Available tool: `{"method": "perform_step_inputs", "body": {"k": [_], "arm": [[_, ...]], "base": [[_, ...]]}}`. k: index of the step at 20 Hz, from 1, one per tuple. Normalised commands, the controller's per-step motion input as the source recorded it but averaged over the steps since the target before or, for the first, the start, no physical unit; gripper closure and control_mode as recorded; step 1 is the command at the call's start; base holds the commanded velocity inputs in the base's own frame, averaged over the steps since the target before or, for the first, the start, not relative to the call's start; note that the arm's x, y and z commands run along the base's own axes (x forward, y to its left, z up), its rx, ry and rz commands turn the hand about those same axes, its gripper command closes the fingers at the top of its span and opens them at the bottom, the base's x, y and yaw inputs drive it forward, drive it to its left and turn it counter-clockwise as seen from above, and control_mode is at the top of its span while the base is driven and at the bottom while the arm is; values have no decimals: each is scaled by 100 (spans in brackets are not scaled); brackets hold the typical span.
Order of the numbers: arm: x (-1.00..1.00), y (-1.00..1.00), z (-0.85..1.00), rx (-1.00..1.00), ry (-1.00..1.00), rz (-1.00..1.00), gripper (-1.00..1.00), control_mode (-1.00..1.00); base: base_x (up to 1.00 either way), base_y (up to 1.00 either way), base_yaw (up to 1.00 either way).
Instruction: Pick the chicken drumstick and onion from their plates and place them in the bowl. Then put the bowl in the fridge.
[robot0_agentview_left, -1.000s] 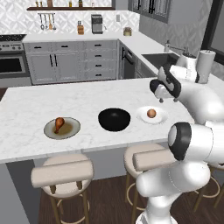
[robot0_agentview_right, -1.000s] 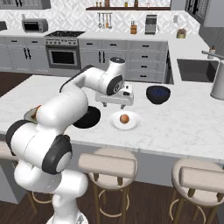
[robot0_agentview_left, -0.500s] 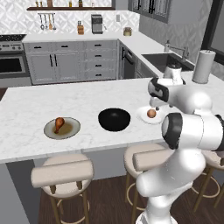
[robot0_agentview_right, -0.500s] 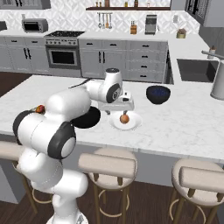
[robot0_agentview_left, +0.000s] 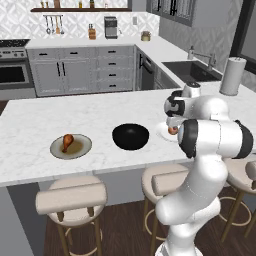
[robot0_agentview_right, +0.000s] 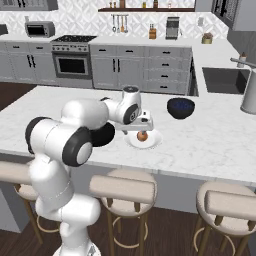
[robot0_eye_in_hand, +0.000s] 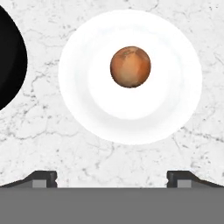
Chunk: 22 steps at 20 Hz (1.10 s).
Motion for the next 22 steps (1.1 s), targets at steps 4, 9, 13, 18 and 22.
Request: {"method": "perform_step_inputs", "body": {"k": [4, 9, 13, 18, 22], "arm": [[54, 0, -11, 2, 6, 0, -100, -100], [46, -1, -21, 0, 2, 0, -100, -100], [29, -11, -37, 1, 1, 0, -100, -100], [21, -5, -34, 0, 0, 0, -100, -100], [33, -1, -25, 0, 0, 0, -100, -100]], "base": [[0, 0, 0], [0, 0, 0], [0, 0, 0], [0, 0, 0], [0, 0, 0]]}}
